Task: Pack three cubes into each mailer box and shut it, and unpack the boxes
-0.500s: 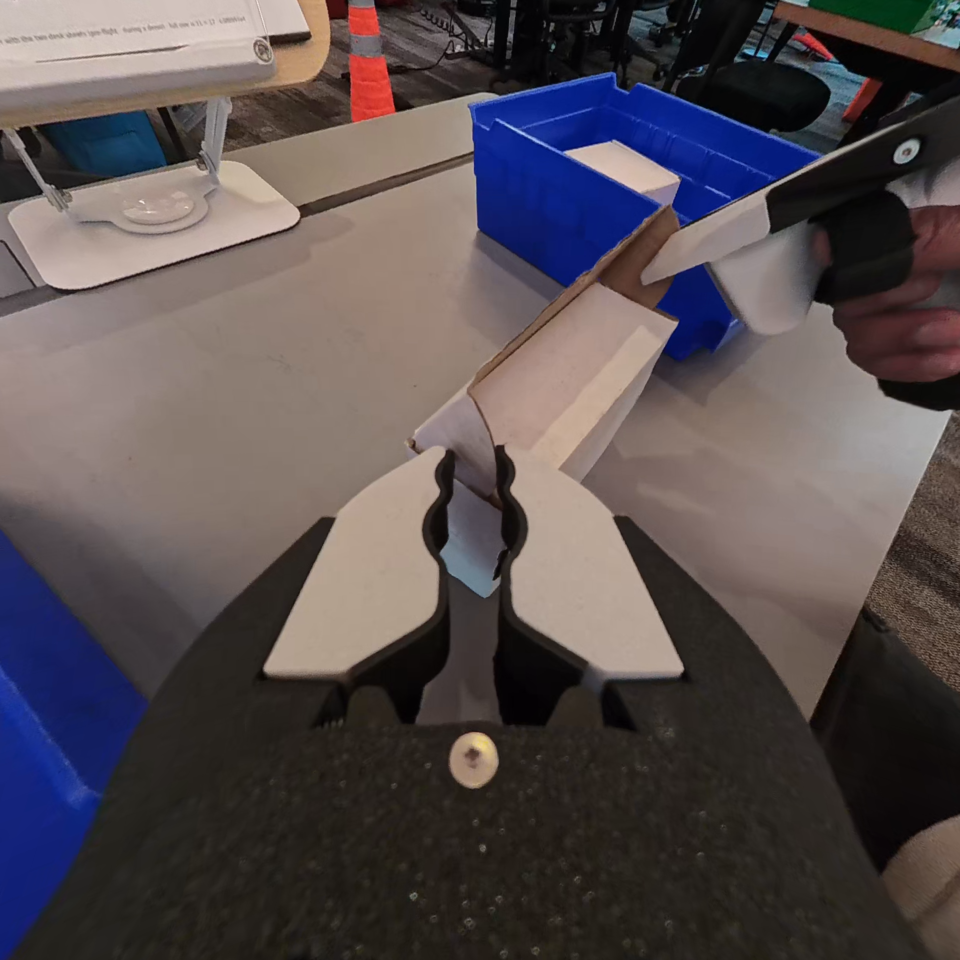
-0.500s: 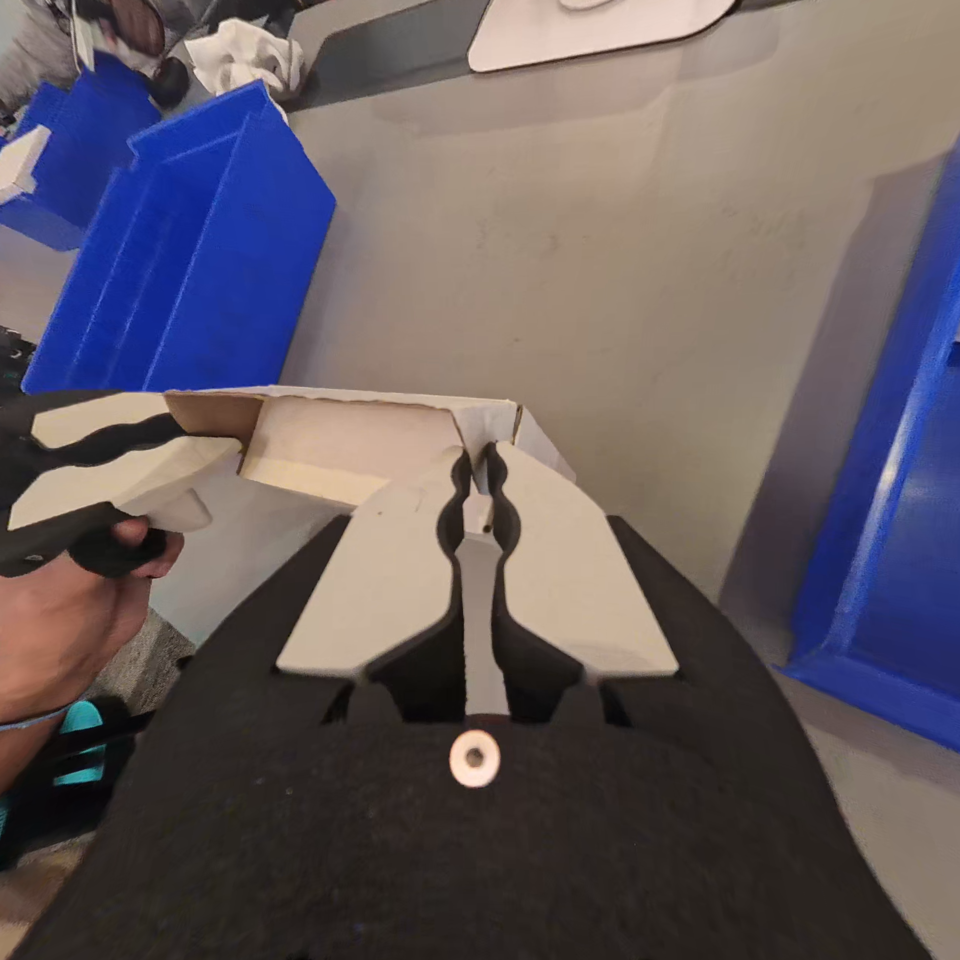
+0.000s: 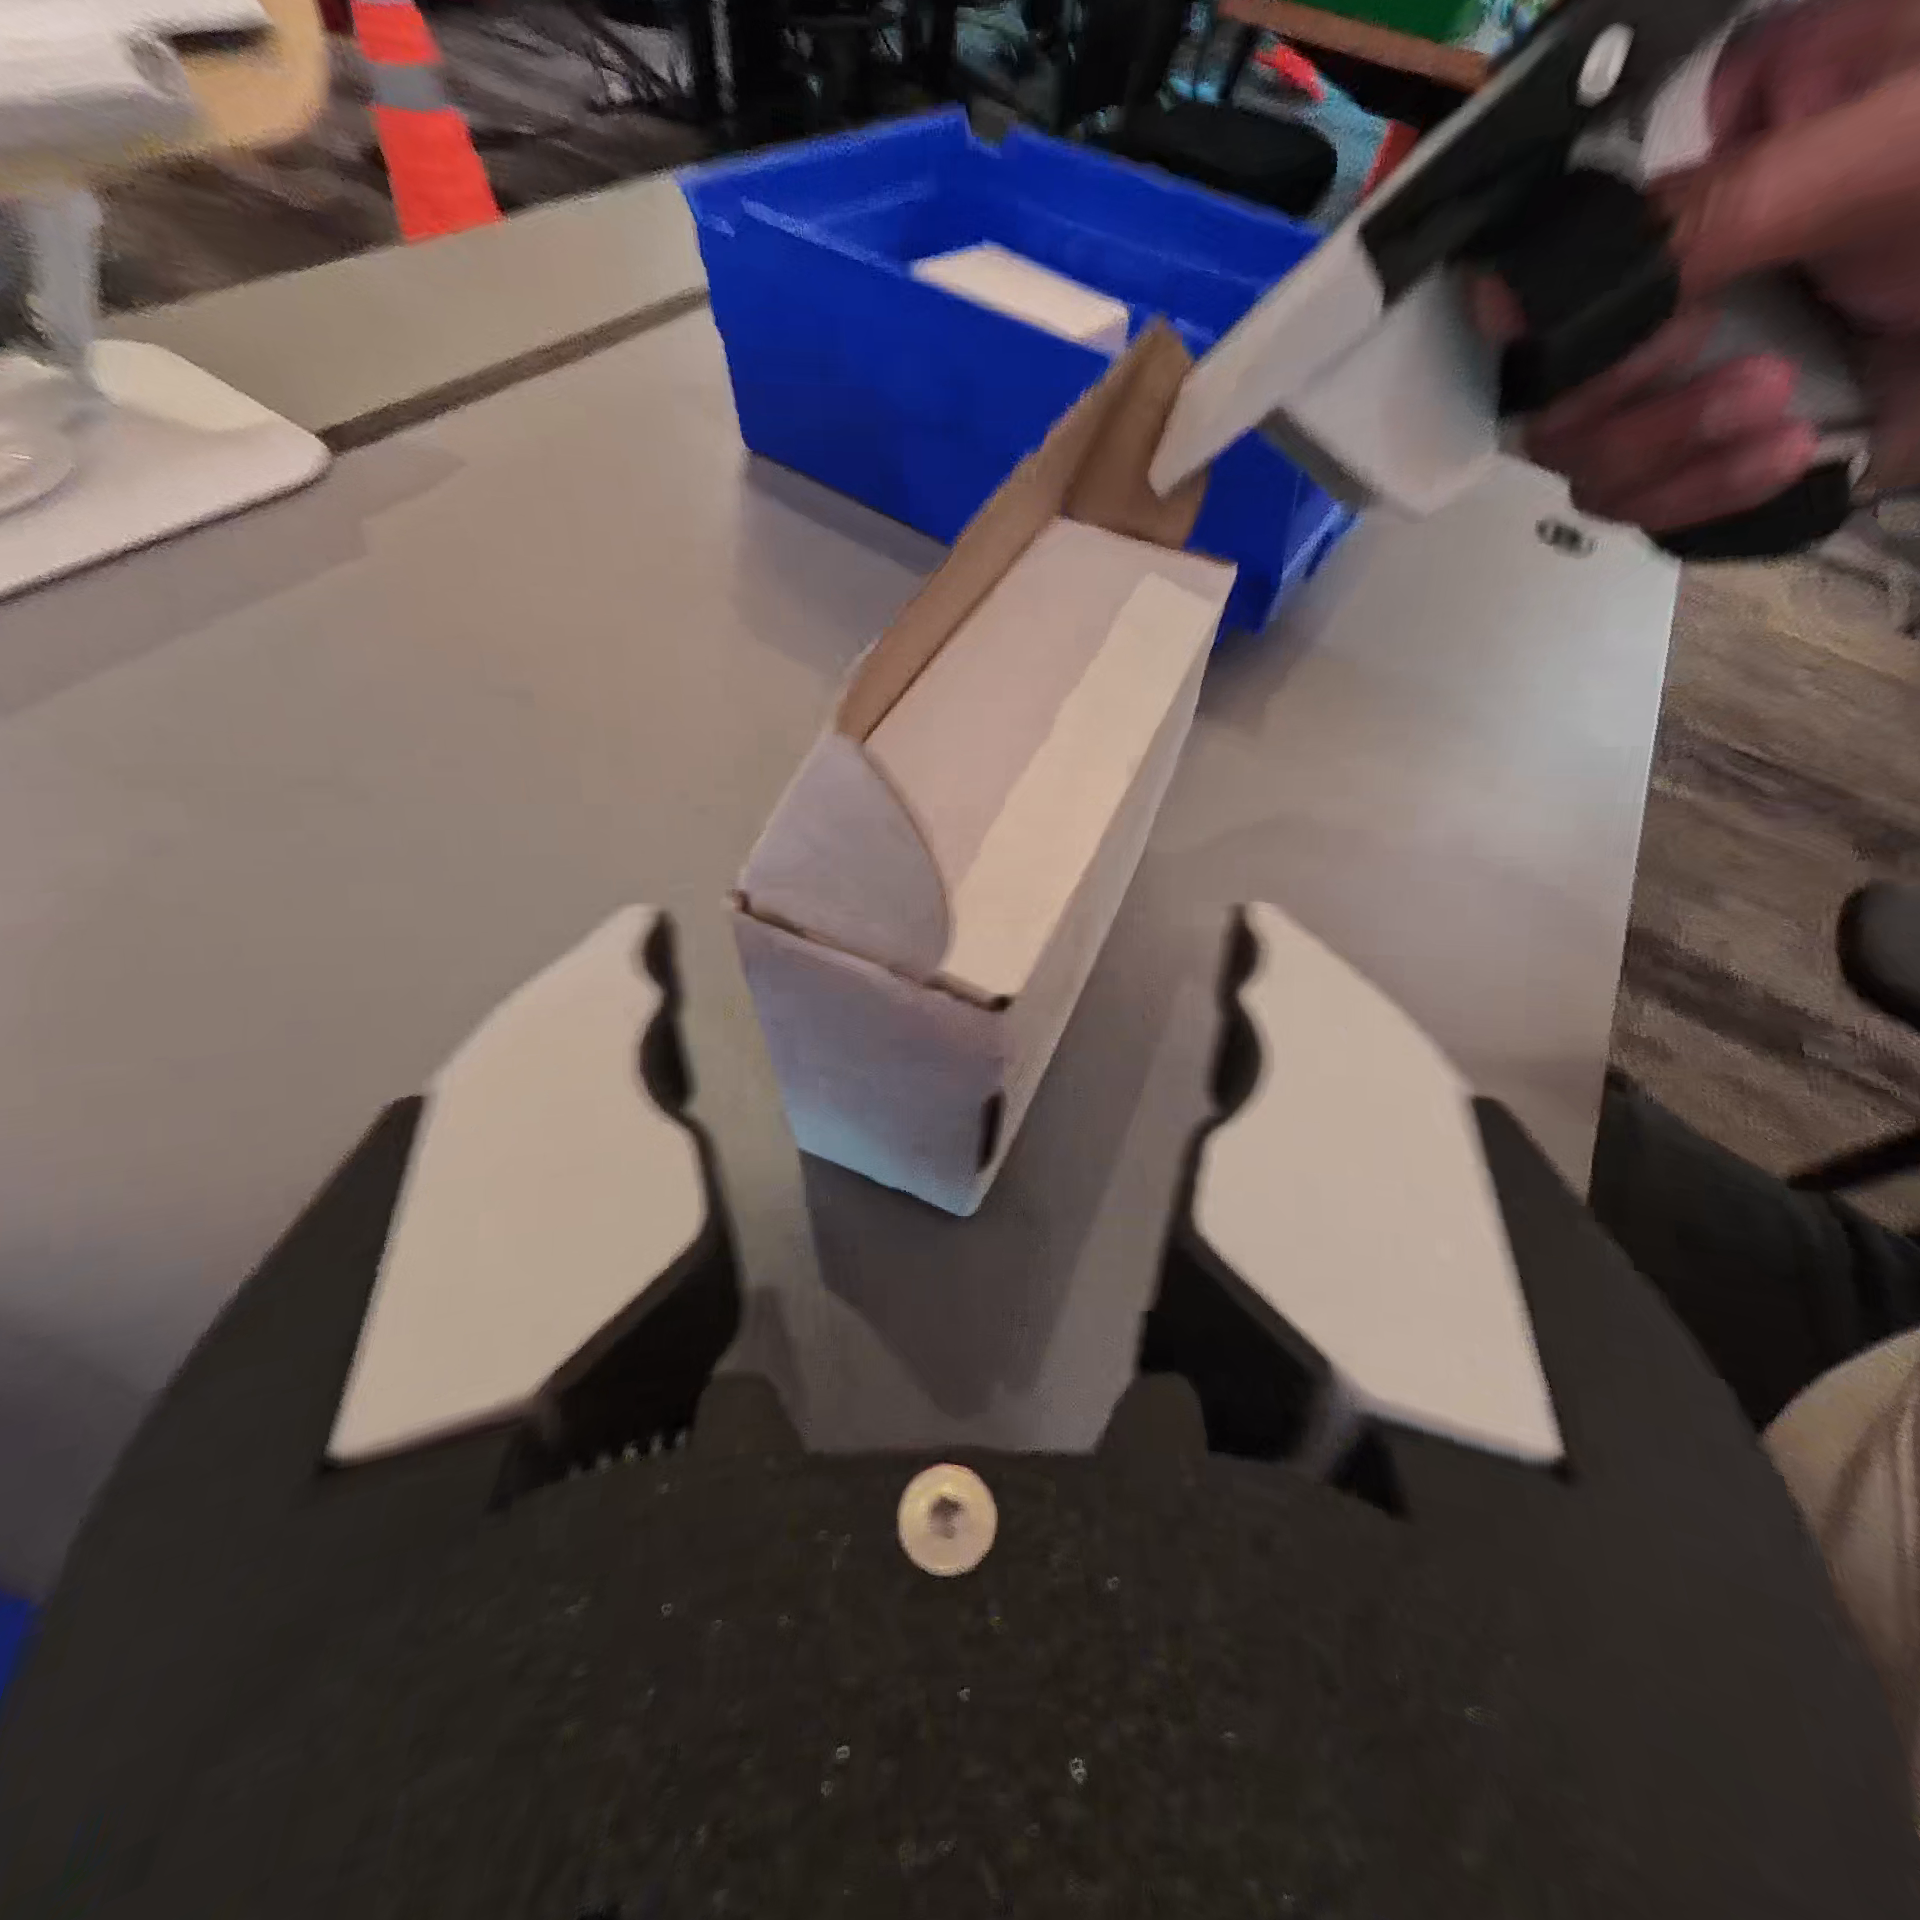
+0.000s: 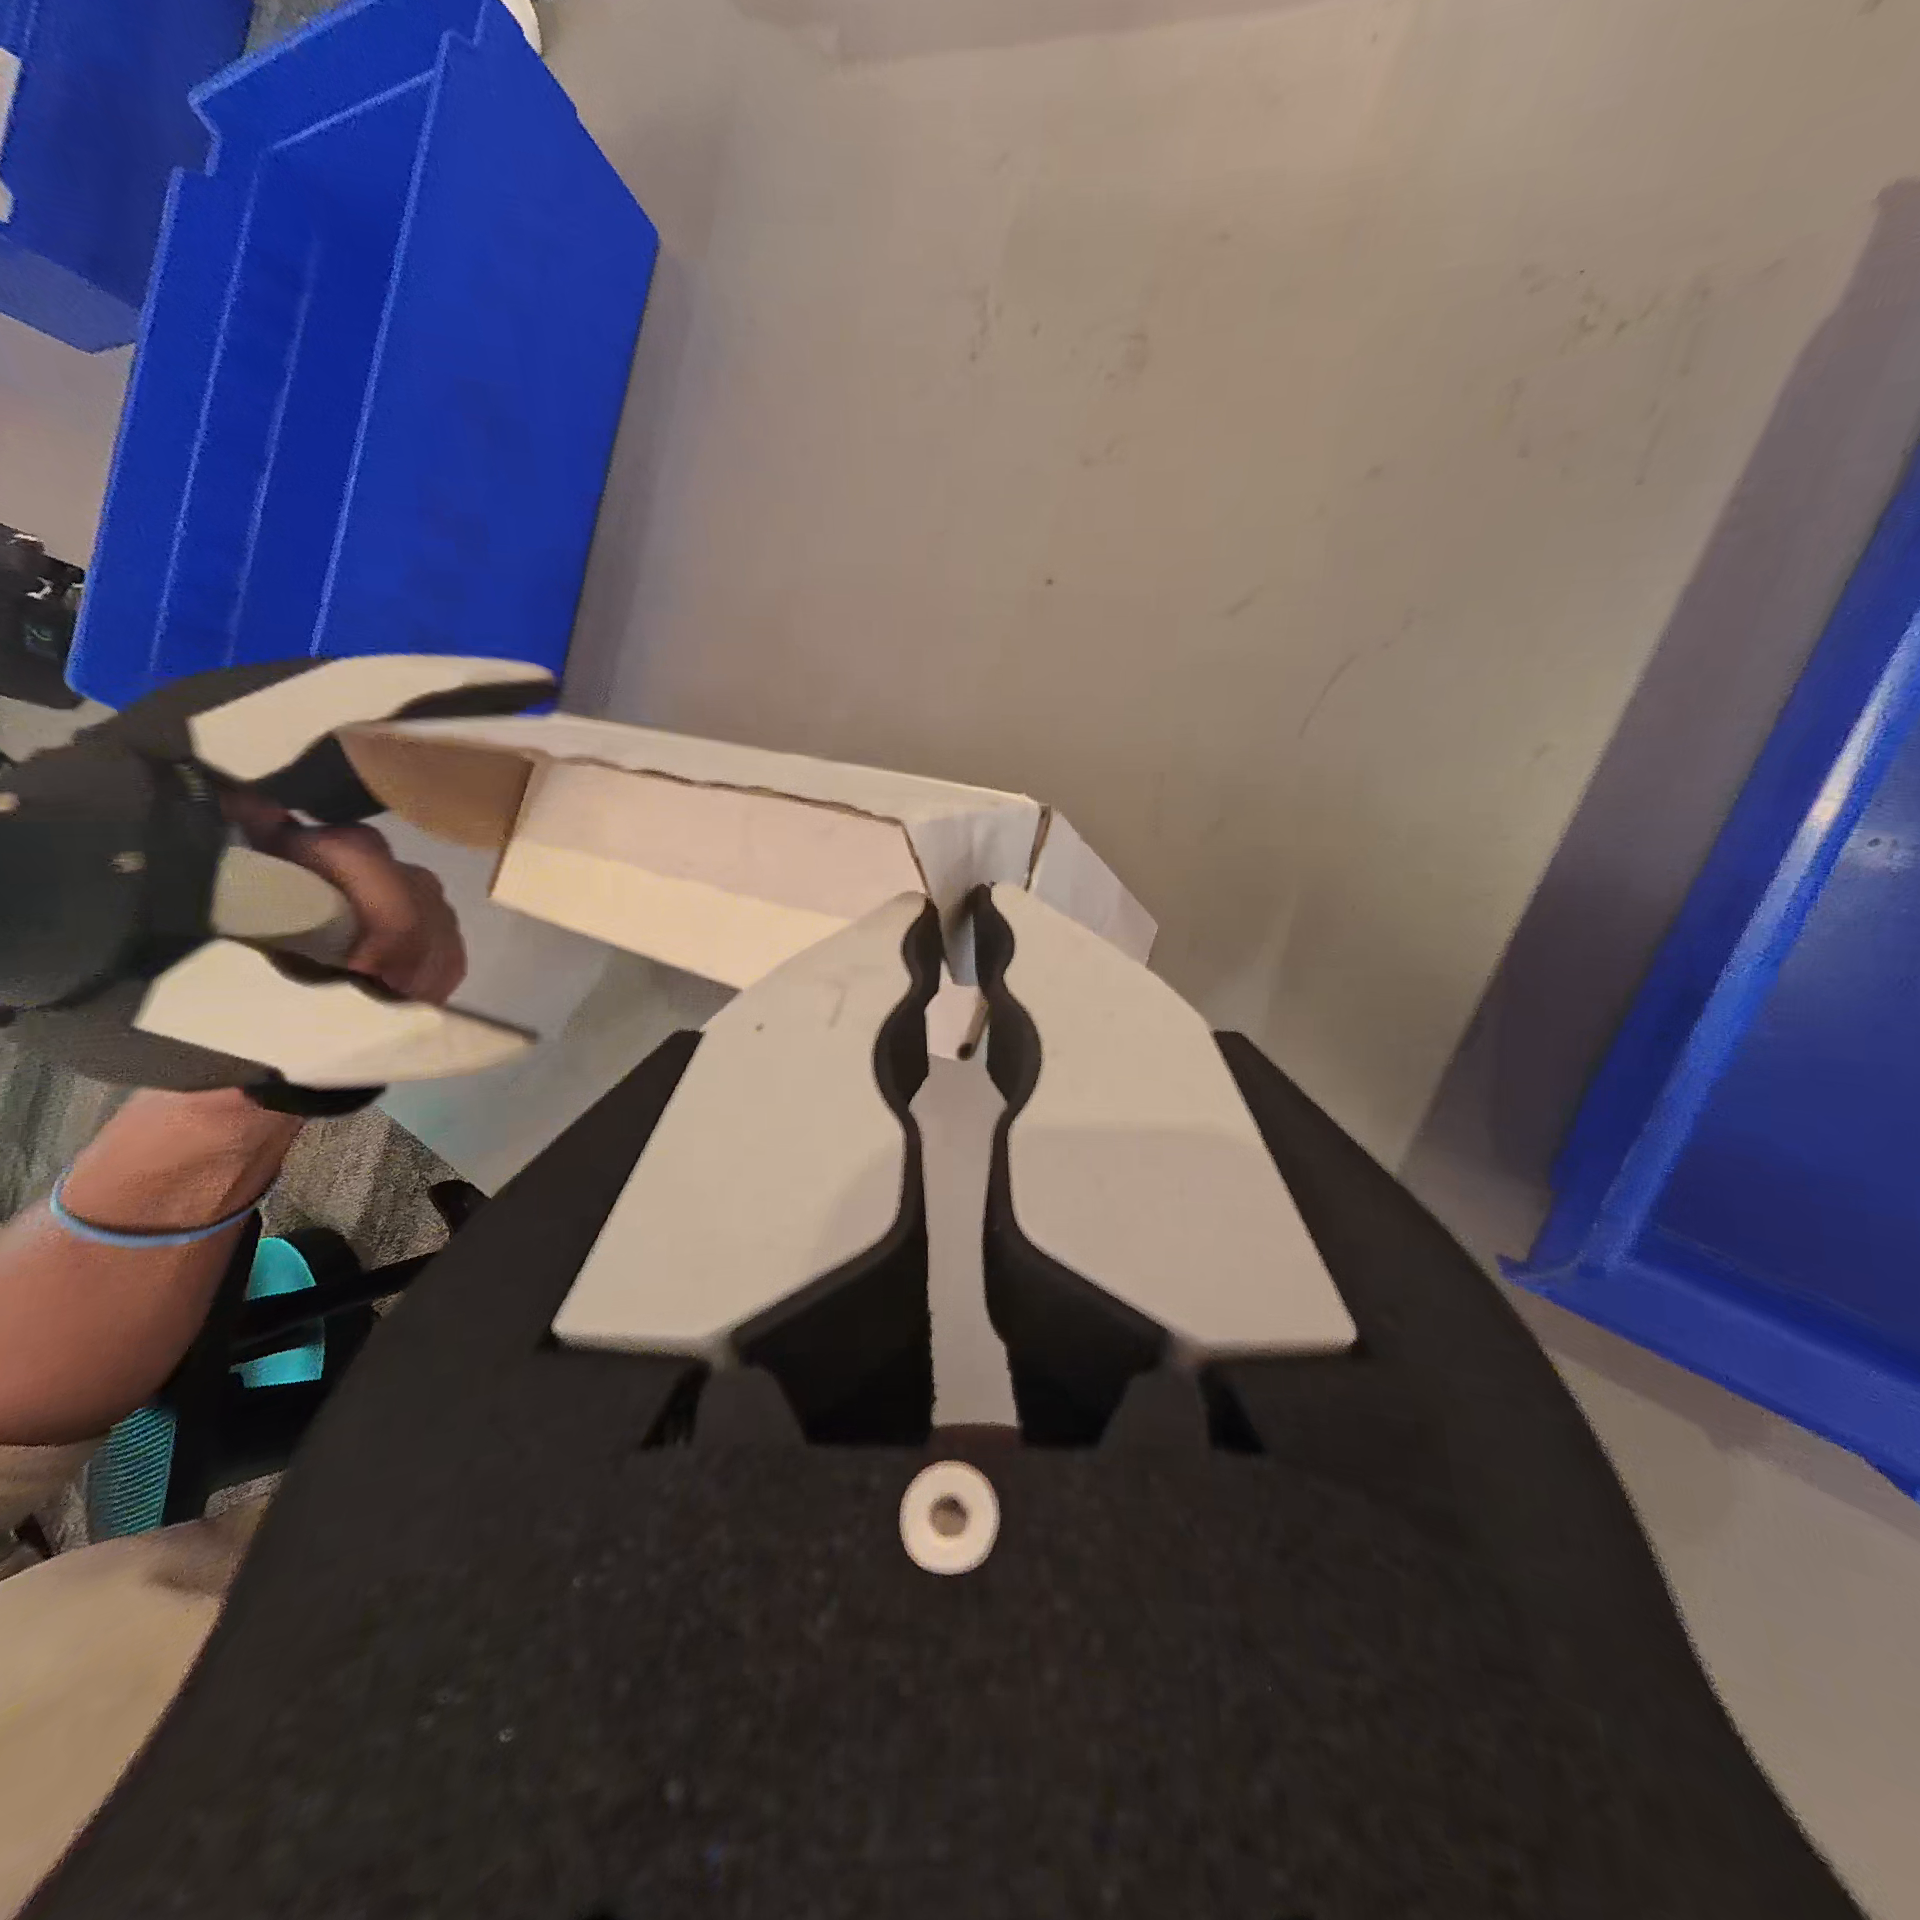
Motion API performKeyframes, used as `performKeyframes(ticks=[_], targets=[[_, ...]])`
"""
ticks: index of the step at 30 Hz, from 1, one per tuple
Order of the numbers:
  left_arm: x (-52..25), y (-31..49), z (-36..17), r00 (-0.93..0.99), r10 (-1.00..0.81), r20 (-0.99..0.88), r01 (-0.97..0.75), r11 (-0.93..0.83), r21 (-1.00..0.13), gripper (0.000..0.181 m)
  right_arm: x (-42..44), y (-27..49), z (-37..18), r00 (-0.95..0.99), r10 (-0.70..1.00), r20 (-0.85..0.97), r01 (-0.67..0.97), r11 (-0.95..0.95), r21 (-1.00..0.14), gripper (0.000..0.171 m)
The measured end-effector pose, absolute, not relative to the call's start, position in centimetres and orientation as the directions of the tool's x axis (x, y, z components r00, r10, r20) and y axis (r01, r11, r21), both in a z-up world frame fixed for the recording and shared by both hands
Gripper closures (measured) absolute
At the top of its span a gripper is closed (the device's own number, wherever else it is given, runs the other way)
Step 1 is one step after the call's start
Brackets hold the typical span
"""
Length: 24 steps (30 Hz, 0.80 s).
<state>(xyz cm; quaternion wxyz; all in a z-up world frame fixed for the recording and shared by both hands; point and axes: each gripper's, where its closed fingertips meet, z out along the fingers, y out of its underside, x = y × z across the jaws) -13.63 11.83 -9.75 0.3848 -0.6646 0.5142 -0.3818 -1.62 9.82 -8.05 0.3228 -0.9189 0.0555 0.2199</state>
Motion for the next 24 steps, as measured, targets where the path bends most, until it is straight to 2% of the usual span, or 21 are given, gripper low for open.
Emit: performKeyframes(ticks=[1, 4, 5, 7, 11, 19, 21, 24], targets=[[-13.4, 11.8, -10.9, 0.165, -0.98, 0.109, -0.42, -0.17, -0.892, 0.067, -1.6, 9.8, -8.1, 0.898, 0.041, -0.438, -0.241, -0.786, -0.569, 0.166], [-11.8, 11.4, -13.4, 0.083, -0.987, 0.135, -0.473, -0.159, -0.866, 0.051, -1.5, 9.9, -8.1, 0.912, 0.06, -0.405, -0.204, -0.792, -0.576, 0.167], [-11.2, 11.0, -13.5, 0.048, -0.986, 0.159, -0.466, -0.163, -0.87, 0.059, -1.6, 9.9, -8.1, 0.915, 0.068, -0.397, -0.19, -0.796, -0.575, 0.167], [-10.4, 9.1, -13.1, -0.072, -0.98, 0.183, -0.44, -0.133, -0.888, 0.097, -1.3, 9.9, -8.1, 0.92, 0.06, -0.388, -0.188, -0.8, -0.57, 0.167], [-10.4, 8.9, -13.8, -0.069, -0.996, 0.062, -0.505, -0.018, -0.863, 0.103, -0.8, 10.1, -7.9, 0.886, 0.046, -0.461, -0.235, -0.812, -0.534, 0.166], [-10.6, 9.2, -14.1, -0.071, -0.995, 0.063, -0.533, -0.015, -0.846, 0.105, -0.9, 10.5, -7.7, 0.79, 0.038, -0.612, -0.303, -0.844, -0.443, 0.163], [-10.6, 9.2, -14.1, -0.075, -0.995, 0.071, -0.534, -0.02, -0.845, 0.105, -0.8, 10.6, -7.8, 0.809, 0.052, -0.585, -0.278, -0.844, -0.459, 0.164], [-10.6, 9.2, -14.1, -0.077, -0.994, 0.081, -0.528, -0.029, -0.848, 0.105, -0.7, 10.5, -8.1, 0.883, 0.118, -0.455, -0.169, -0.823, -0.542, 0.165]])
